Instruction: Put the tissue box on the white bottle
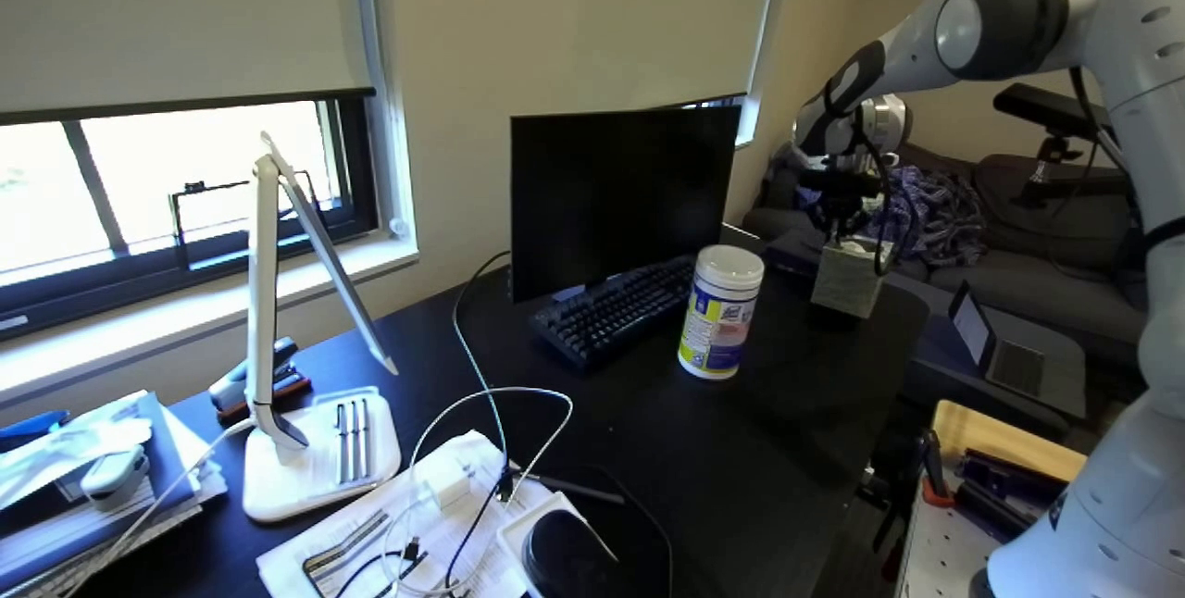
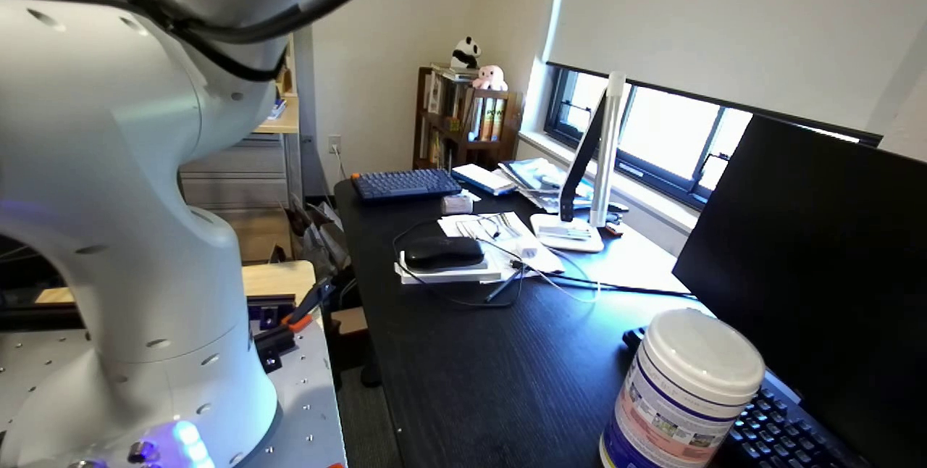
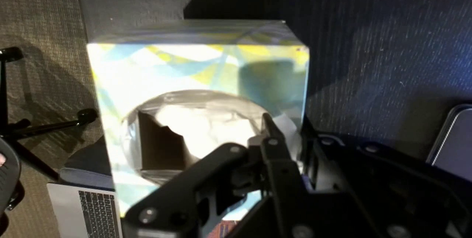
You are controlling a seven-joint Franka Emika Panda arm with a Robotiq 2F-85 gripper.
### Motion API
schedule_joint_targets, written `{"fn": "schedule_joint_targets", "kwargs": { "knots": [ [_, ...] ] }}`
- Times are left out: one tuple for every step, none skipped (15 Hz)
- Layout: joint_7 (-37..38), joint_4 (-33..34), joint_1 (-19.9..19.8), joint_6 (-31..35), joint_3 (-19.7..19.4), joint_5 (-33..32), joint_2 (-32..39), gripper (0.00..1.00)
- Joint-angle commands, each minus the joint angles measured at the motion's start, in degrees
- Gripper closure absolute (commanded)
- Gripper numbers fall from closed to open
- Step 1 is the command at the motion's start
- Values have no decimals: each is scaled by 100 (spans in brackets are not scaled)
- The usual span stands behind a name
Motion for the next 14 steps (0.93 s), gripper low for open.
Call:
{"fn": "schedule_joint_targets", "kwargs": {
  "knots": [
    [-253,-58,18,-482,-109,-120,-526,99],
    [-307,-77,37,-550,-128,-150,-639,97],
    [-375,-111,65,-613,-134,-191,-803,97],
    [-463,-124,80,-700,-123,-213,-954,97],
    [-553,-162,117,-760,-97,-224,-1160,97],
    [-659,-173,145,-864,-73,-239,-1330,97],
    [-784,-236,230,-914,-40,-257,-1599,97],
    [-873,-321,324,-886,-14,-289,-1839,97],
    [-971,-427,442,-900,17,-356,-2114,97],
    [-1041,-453,524,-970,62,-385,-2307,97],
    [-1177,-658,699,-964,102,-566,-2640,97],
    [-1232,-774,853,-1011,136,-769,-2885,97],
    [-1240,-1017,1024,-971,183,-1025,-3196,97],
    [-1282,-1226,1149,-975,259,-1222,-3474,97]
  ]
}}
